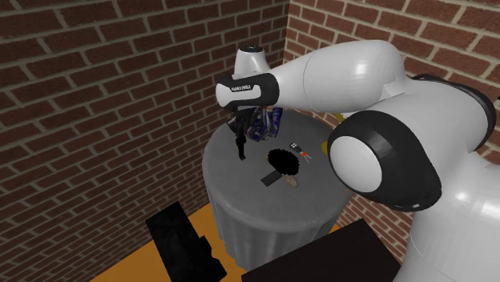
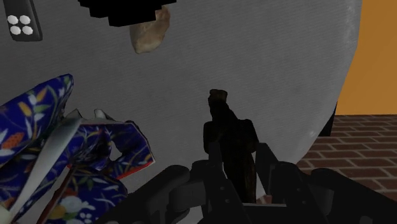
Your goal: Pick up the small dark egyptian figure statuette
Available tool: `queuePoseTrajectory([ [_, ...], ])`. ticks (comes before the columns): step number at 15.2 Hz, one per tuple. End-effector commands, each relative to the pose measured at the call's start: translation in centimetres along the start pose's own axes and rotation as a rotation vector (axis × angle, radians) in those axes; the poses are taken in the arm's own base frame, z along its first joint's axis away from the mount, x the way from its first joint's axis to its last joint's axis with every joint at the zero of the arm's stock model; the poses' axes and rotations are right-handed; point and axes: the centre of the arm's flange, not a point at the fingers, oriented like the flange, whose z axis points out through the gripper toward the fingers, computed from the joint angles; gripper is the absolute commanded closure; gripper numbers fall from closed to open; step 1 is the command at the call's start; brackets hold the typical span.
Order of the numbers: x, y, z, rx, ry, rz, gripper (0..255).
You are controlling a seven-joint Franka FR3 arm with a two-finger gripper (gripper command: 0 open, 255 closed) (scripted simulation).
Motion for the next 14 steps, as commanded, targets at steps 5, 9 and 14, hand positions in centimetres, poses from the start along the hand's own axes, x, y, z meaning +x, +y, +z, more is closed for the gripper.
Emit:
queuePoseTrajectory([
  [5, 0.2, -0.2, -2.9, 0.0, 0.0, 0.0, 255],
  [9, 0.4, -0.3, -5.0, 0.0, 0.0, 0.0, 255],
  [14, 0.7, -0.5, -7.6, 0.0, 0.0, 0.0, 255],
])
